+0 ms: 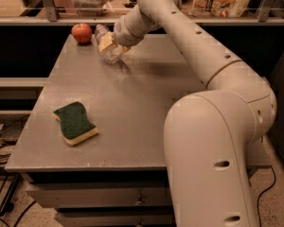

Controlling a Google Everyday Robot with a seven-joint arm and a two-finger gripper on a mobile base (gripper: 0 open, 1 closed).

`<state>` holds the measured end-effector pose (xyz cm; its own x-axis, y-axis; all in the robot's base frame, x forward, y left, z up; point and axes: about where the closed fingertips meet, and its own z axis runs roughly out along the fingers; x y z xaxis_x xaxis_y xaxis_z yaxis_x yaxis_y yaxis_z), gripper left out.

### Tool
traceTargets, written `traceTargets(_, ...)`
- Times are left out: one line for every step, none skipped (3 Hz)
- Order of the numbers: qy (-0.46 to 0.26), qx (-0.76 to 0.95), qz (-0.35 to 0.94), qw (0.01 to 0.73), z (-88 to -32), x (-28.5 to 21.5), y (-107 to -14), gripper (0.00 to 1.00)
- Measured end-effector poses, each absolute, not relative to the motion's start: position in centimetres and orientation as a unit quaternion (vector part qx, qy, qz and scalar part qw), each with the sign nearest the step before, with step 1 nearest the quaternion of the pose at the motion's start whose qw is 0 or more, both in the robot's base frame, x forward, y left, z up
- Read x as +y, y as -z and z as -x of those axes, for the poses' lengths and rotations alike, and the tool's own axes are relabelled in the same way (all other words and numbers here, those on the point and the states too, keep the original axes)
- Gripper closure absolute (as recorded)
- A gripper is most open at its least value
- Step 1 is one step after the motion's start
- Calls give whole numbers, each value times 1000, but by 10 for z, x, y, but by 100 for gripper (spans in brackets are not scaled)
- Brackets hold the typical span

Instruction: Move water bottle near apple

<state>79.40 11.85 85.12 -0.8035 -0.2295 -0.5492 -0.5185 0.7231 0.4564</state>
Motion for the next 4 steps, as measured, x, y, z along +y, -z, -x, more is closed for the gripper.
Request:
traceTargets(-311, 902, 196, 229, -795, 117, -847, 27)
traceTargets(-311, 897, 206, 238, -794, 120, -857, 4)
traceTargets(-312, 897, 206, 236, -794, 122, -855, 0)
traceTargets(-312, 897, 206, 236, -794, 122, -854, 0)
